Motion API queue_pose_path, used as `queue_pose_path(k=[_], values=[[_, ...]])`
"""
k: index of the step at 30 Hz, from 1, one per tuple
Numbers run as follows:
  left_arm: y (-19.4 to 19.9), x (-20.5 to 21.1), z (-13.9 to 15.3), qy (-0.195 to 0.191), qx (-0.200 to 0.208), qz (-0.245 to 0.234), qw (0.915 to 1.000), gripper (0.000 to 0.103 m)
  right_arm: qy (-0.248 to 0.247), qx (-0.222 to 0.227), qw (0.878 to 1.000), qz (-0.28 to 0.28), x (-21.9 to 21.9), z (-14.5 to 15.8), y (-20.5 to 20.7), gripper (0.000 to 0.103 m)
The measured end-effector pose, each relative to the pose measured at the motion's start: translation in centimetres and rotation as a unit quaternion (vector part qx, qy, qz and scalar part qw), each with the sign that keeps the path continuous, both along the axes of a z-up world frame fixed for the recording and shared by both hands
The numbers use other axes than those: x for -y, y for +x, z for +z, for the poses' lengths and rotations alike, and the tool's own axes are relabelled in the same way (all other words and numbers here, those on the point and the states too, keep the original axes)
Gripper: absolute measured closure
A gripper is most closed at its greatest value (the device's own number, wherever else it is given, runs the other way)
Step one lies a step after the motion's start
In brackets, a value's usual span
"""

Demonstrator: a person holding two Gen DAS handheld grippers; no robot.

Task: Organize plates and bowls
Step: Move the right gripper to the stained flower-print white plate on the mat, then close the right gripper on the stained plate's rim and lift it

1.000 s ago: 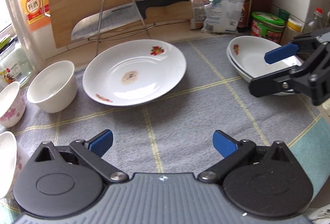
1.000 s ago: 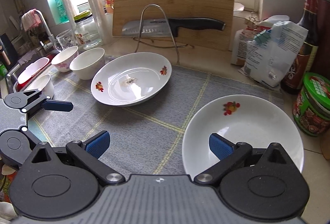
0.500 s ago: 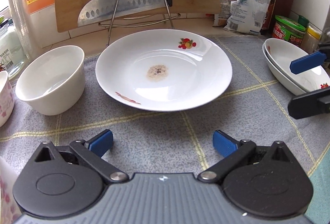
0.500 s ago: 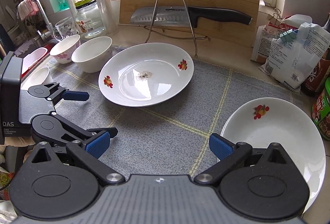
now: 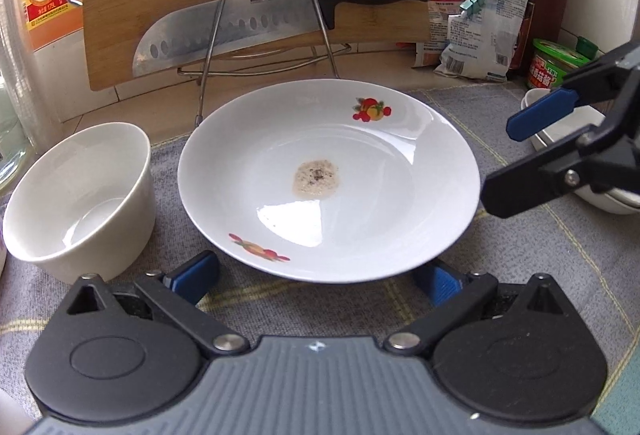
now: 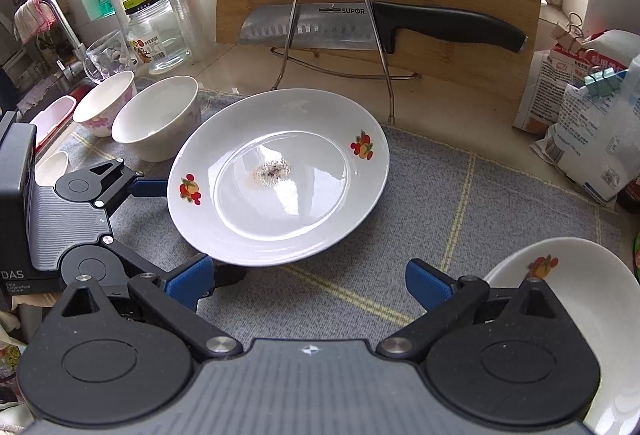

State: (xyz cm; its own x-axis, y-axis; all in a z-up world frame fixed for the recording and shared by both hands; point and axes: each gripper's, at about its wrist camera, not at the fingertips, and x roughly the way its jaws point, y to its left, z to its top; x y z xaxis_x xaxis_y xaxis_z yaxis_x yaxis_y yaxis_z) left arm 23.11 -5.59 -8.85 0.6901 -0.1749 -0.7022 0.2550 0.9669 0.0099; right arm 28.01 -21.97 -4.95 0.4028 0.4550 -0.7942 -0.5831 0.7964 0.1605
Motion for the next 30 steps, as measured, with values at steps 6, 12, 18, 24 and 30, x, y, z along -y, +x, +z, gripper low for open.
queue_pose_path(k=[6, 12, 18, 24, 30], values=[[0.0, -0.1, 0.0, -0.001, 0.003, -0.004, 1.0000, 0.000, 0.016, -0.034, 0.999, 0.004, -0.7, -0.9, 3.6, 0.000], [0.0, -0.1, 0.1, -0.001, 0.001, -0.007, 1.0000, 0.000, 0.030, -0.076, 0.997, 0.009, -0.9, -2.4, 6.7, 0.000], [0.1, 0.1, 0.1, -0.001, -0.002, -0.003, 1.0000, 0.000, 0.036, -0.095, 0.994, 0.030, -1.9, -3.1, 8.9, 0.000], [0.0, 0.1, 0.1, -0.001, -0.001, -0.001, 1.0000, 0.000, 0.039, -0.096, 0.993, 0.062, -3.1, -3.1, 10.8, 0.000], [-0.2, 0.2, 0.1, -0.001, 0.001, 0.000, 1.0000, 0.000, 0.039, -0.095, 0.991, 0.088, -4.5, -3.1, 12.4, 0.000]])
